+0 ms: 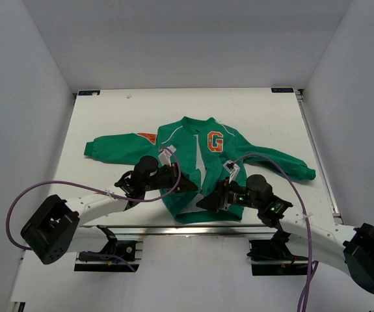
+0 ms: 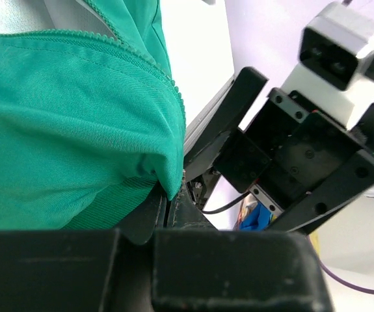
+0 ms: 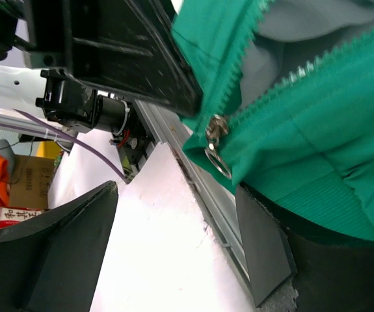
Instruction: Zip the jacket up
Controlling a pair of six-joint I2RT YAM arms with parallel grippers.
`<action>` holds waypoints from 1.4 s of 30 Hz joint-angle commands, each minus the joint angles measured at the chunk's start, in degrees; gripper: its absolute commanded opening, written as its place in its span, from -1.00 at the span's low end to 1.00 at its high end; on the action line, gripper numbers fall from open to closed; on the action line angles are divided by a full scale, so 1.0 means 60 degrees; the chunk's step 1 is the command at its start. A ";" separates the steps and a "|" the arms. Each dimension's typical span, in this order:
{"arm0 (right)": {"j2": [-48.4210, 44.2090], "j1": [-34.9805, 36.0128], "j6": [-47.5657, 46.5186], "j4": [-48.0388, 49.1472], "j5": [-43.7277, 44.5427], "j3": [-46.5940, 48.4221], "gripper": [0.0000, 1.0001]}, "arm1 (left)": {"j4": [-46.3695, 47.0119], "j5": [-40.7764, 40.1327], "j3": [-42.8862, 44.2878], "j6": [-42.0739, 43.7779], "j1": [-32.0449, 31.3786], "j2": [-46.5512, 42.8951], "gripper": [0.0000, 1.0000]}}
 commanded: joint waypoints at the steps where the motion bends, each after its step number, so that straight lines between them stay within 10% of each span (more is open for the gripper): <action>1: -0.0157 0.0120 0.0542 0.0368 0.0029 -0.0329 0.56 | 0.0246 -0.0208 -0.0035 -0.0187 -0.0042 -0.0326 -1.00; 25: 0.0180 0.0662 0.1435 0.2814 0.1522 -0.0944 0.61 | 0.0744 -0.0604 -0.0225 -0.0553 -0.0409 -0.0517 -1.00; 42: 0.0370 0.0691 0.1685 0.3768 0.1919 -0.1194 0.16 | 0.0803 -0.0647 -0.0314 -0.0583 -0.0409 -0.0503 -1.00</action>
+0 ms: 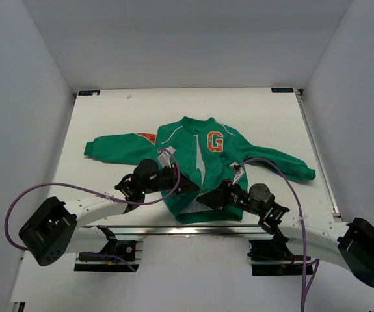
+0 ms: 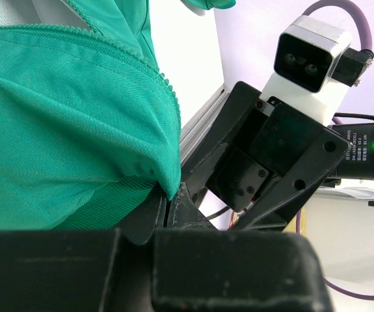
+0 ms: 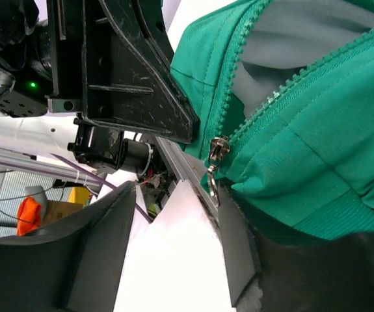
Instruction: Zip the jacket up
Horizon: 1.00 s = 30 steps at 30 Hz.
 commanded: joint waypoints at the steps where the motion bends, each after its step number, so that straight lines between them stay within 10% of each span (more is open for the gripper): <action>1: 0.0053 0.0068 0.0010 0.0715 0.0272 -0.0021 0.09 | 0.0300 -0.0090 -0.0048 -0.0022 -0.0037 -0.0269 -1.00; 18: 0.0171 0.0068 -0.0034 -0.0002 0.0346 0.0330 -1.00 | 0.0227 -0.0003 -0.0048 0.0080 -0.0052 -0.0387 -1.00; 30: -0.1104 0.0068 -0.0064 -0.1290 0.0492 0.0857 -1.00 | -0.0916 0.0143 0.0099 0.1017 -0.0052 -0.0489 -1.00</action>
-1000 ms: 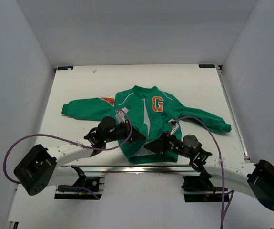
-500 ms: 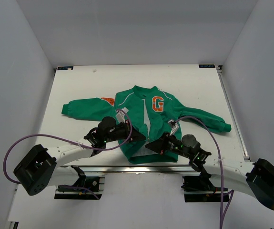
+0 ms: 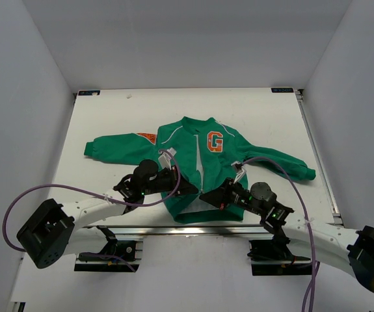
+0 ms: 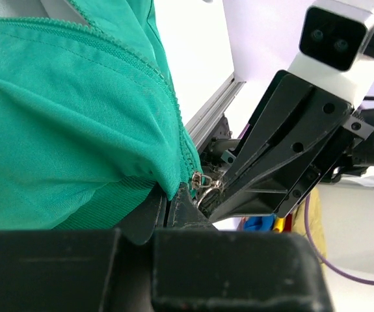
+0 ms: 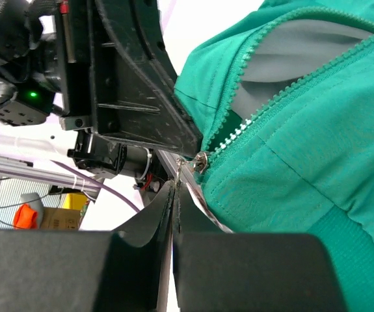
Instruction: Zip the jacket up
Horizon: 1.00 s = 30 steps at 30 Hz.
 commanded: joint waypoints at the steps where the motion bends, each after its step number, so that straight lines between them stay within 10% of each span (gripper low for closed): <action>1: -0.0277 0.0054 0.0031 -0.0307 0.0230 0.0751 -1.00 | -0.0409 0.0144 0.0081 0.0552 -0.0052 -0.0285 -1.00; 18: 0.0908 -0.2155 0.0515 -0.4892 -0.2827 0.2876 -1.00 | -0.0643 0.0350 -0.0081 0.1753 -0.0315 -0.0695 -1.00; 30: 0.2066 -0.2743 0.0763 -0.3796 -0.4472 0.3302 -1.00 | -0.1126 0.0745 0.0242 0.3057 -0.0565 -0.0622 -1.00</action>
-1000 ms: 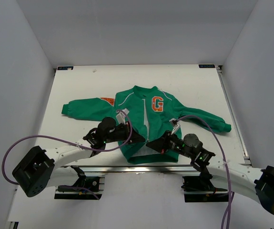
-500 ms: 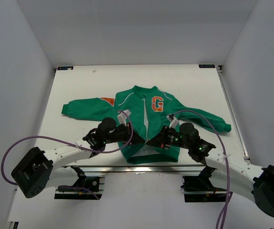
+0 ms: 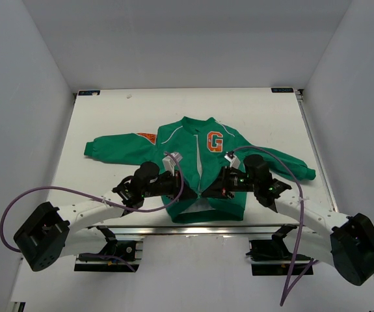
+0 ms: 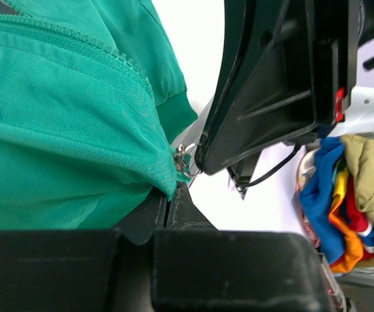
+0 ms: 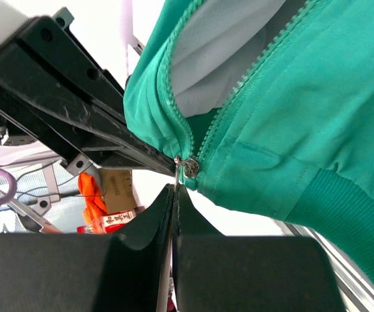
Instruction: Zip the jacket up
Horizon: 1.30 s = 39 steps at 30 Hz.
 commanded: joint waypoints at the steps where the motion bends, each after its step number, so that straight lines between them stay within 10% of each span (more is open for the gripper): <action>1: 0.0172 -0.0292 0.0166 0.0609 -0.0250 0.0577 -1.00 | -0.0602 0.0523 0.0267 0.0645 -0.0153 -0.0225 -1.00; 27: 0.1154 0.0248 -0.1152 0.0447 -0.0193 0.0343 -1.00 | -0.0456 0.0288 0.0677 -0.0057 -0.0197 0.0258 -1.00; 39: 0.1329 0.0557 -0.1474 -0.0183 0.0219 0.0753 -0.65 | -0.0398 0.0244 0.0692 -0.0130 -0.0211 0.0258 -1.00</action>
